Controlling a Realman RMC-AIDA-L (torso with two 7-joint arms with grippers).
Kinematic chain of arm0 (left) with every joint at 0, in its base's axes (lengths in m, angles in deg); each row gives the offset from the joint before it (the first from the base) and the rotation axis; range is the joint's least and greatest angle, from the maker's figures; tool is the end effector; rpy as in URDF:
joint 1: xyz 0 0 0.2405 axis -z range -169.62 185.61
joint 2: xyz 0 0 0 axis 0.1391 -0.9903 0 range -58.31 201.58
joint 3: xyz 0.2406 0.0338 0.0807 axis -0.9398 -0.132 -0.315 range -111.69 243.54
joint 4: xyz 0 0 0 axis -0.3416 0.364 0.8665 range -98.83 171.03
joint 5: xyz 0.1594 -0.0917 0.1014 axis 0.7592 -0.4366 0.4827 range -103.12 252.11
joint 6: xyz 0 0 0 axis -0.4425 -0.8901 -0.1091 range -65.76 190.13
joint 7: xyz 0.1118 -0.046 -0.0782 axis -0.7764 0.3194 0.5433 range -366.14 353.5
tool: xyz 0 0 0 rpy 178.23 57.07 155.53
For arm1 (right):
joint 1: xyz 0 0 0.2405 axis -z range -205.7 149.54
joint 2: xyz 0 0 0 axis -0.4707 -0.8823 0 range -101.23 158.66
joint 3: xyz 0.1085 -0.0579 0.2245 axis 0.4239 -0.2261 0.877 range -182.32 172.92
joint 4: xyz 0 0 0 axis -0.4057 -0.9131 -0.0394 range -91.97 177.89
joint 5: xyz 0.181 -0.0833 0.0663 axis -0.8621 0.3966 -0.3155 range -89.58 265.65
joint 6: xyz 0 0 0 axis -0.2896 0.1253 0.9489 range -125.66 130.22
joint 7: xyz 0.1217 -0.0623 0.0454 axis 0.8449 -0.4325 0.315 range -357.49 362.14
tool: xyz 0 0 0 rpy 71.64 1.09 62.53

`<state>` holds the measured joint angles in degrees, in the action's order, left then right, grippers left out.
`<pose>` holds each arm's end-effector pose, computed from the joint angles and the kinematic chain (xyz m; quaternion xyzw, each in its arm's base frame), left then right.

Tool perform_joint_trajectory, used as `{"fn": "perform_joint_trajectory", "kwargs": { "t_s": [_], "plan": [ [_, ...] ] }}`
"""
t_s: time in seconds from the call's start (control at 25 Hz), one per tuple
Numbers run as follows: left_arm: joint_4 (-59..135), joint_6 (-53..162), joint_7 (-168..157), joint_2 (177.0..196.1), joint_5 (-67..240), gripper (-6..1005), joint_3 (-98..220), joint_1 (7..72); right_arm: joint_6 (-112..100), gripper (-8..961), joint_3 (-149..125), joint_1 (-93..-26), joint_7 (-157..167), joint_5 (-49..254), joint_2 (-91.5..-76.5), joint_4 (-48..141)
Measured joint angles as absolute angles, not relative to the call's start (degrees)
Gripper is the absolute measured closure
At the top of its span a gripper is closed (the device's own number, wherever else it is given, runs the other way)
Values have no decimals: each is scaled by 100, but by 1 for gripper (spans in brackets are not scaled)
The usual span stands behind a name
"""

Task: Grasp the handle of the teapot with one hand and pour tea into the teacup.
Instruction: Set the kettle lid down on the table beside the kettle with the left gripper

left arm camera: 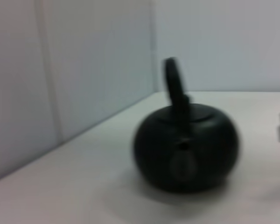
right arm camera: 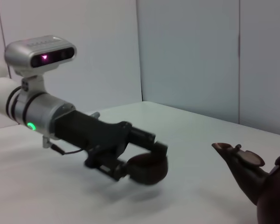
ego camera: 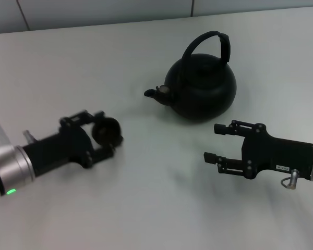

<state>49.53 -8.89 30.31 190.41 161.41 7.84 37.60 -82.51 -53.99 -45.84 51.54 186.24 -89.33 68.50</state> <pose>-0.2870 0.3109 -0.0724 -0.9433 -0.0751 -0.2181 0.2386 0.3200 0.2616 -0.0289 -0.9319 0.1433 0.2558 0.2134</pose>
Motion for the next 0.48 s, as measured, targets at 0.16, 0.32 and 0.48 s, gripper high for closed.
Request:
{"fn": "perform_joint_trajectory", "kwargs": {
  "t_s": [0.16,0.32,0.48],
  "plan": [
    [4987,-958,3100,19062,16130,300,511,3765,-8261,229,-5399,-4576,5154,18624,-8931,6863],
    [4965,-978,3118,19072,16098,299,434,3802,-8297,229,-5400,-4567,5154,18624,-8933,6863],
    [4960,-925,3118,19077,16094,299,427,3806,-8322,229,-5400,-4566,5154,18624,-8934,6868]
  ]
}}
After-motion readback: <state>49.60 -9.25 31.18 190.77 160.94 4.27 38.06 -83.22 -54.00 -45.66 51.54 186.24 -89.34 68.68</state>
